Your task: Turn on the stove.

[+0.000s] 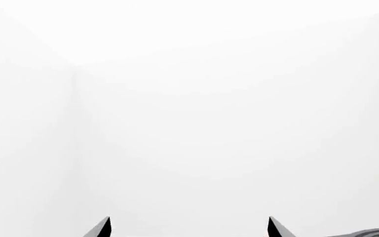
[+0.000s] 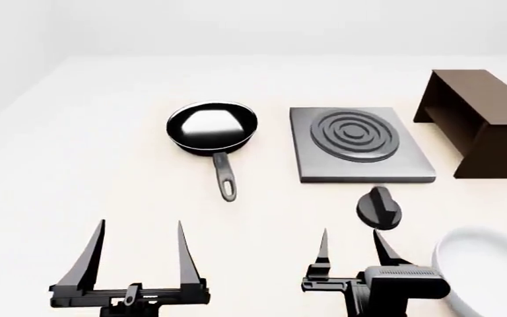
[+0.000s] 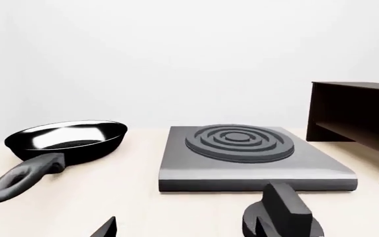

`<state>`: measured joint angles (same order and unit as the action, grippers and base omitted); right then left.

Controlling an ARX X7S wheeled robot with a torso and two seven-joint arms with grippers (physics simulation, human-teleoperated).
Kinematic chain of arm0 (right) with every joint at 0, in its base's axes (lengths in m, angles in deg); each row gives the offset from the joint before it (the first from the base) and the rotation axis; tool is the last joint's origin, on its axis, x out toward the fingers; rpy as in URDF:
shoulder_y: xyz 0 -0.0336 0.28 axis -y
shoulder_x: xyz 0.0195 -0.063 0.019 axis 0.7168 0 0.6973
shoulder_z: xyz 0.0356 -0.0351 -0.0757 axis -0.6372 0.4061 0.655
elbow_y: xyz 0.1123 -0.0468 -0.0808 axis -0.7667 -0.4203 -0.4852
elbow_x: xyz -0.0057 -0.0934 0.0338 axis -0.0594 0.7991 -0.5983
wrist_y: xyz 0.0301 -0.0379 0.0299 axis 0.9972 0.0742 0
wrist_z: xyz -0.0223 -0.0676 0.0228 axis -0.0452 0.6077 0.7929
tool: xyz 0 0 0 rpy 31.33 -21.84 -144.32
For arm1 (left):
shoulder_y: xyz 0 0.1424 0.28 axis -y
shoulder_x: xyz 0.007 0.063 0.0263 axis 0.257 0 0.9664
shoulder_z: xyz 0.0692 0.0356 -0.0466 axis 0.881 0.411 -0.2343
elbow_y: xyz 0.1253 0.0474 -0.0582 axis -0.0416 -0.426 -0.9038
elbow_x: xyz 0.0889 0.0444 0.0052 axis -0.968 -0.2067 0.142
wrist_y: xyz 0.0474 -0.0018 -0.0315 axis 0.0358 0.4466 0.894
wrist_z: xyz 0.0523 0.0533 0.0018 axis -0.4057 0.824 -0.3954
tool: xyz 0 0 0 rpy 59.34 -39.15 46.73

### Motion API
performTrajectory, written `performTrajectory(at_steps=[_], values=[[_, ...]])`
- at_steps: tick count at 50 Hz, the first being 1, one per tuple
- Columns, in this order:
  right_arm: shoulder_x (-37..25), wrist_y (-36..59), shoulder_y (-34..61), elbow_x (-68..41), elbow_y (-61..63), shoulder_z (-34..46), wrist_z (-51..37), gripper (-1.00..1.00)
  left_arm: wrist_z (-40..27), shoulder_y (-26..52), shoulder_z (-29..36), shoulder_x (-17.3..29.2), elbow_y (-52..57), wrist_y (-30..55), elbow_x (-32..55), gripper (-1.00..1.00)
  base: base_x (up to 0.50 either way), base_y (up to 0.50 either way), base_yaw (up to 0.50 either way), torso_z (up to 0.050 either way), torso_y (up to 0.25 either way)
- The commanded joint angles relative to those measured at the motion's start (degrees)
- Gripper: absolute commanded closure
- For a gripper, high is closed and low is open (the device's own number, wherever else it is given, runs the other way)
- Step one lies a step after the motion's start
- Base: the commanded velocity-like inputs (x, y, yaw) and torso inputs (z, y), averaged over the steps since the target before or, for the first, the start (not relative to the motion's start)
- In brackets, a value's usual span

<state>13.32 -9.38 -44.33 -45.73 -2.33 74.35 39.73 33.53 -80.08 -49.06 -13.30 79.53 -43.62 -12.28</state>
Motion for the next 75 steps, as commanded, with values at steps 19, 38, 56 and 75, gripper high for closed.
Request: performTrajectory(at_steps=[19,38,56,75], values=[[-0.8,3.1,0.2,-1.0,1.8,0.8,-1.4,-1.0,-0.8,0.2,1.0,0.8,0.4,0.9,0.2,-1.0,0.29,0.0,0.0,0.0,0.0],[6.6,82.4,22.8,10.4,40.4,-6.8,20.4,-1.0,-1.5,1.3,1.0,0.9,-2.0,1.9,3.5,-1.0,0.0,0.0,0.0,0.0,0.0],[6.4,95.0,24.1,7.3,43.5,-13.3,23.9,-1.0,-2.4,1.5,1.4,1.2,-2.1,1.8,3.5,-1.0,0.0,0.0,0.0,0.0,0.0],[5.4,89.3,19.2,5.7,38.3,-18.8,25.4,-1.0,-3.1,1.1,1.8,1.6,-0.9,2.6,3.3,-1.0,0.0,0.0,0.0,0.0,0.0]])
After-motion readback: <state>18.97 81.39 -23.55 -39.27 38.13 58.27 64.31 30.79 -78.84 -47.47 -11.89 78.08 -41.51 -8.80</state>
